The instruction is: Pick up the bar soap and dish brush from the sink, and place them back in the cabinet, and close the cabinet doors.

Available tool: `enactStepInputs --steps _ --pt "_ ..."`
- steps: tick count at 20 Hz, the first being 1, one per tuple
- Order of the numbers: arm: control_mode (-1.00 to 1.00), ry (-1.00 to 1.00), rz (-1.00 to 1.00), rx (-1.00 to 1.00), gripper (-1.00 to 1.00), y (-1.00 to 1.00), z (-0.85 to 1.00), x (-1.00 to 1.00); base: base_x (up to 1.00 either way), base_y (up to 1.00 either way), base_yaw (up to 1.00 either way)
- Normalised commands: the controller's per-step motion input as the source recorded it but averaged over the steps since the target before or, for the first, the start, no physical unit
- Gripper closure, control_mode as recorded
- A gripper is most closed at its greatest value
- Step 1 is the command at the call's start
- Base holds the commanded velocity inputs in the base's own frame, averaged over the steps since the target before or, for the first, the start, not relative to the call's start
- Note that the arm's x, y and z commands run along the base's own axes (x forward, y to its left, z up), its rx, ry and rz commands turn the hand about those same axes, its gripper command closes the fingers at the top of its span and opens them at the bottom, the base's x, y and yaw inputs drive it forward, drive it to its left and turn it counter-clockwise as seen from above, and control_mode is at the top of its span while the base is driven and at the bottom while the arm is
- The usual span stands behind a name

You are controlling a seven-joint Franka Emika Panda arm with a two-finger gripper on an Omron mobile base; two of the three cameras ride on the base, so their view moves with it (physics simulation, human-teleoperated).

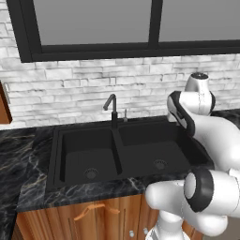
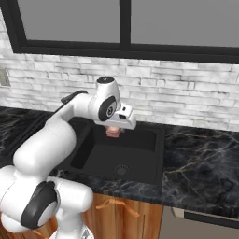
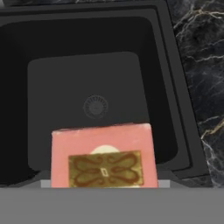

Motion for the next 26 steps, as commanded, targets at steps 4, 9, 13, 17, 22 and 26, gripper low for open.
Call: enactStepInputs --steps 4,9,13,17,22,26 --pt "-1.0 0.0 0.0 0.0 1.0 0.21 0.07 -0.26 0.0 0.0 0.0" --pt "-1.0 -0.01 0.0 0.0 1.0 0.25 0.03 -0.22 0.0 0.0 0.0" --pt "-1.0 -0.01 0.0 0.0 1.0 0.19 0.02 -0.25 0.0 0.0 0.0" --pt "-1.0 0.0 0.0 0.0 1.0 0.13 0.03 -0.34 0.0 0.0 0.0" --pt "-1.0 0.0 0.0 0.0 1.0 0.1 0.07 -0.39 0.0 0.0 0.0" --pt "-1.0 0.0 0.0 0.0 1.0 0.1 0.03 -0.36 0.0 0.0 0.0"
